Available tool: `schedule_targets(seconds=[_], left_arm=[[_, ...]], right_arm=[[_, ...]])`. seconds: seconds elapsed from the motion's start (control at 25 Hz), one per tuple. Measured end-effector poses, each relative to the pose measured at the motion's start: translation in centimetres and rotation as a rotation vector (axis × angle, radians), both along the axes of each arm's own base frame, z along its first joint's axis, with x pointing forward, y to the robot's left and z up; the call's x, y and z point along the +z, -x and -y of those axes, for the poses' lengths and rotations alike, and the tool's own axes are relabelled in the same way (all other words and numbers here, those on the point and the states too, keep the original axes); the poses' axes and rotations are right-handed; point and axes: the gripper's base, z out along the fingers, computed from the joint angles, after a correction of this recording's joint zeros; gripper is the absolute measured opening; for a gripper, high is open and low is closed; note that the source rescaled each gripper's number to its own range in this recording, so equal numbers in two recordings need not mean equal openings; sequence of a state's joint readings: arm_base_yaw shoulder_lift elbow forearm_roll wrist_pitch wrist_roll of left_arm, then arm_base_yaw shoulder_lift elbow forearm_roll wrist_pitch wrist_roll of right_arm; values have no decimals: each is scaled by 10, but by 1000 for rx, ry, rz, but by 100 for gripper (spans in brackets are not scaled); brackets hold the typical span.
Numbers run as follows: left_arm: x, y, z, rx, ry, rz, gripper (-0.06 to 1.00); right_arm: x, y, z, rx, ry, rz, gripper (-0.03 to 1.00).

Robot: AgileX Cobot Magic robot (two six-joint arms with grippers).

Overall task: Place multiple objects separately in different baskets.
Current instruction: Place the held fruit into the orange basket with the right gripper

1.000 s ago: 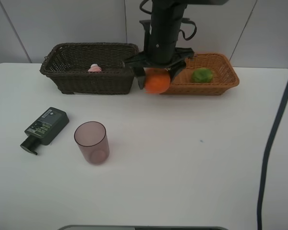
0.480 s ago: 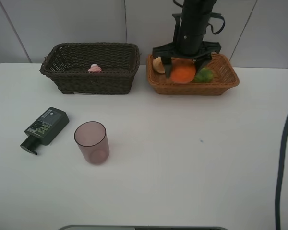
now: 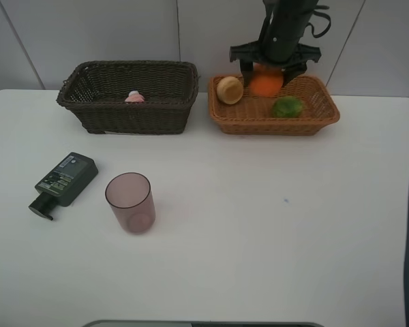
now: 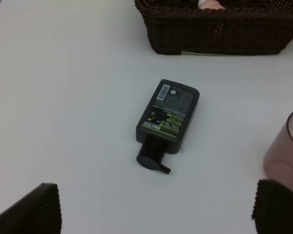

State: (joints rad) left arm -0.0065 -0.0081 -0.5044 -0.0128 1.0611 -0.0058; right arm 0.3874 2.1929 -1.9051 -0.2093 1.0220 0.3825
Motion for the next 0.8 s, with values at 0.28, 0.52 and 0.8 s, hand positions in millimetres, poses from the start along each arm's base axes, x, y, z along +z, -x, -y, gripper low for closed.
schedule_targets(seconds=[0.28,0.52,0.8], left_arm=[[0,0,0,0,0,0,100],[0,0,0,0,0,0,100],[0,0,0,0,0,0,100]], right_arm=[[-31,-11,-7,10,-33,5,52],[-39,-18,-11,24,-56,51,52],[-62,-21,-12,26,-37,16,52]])
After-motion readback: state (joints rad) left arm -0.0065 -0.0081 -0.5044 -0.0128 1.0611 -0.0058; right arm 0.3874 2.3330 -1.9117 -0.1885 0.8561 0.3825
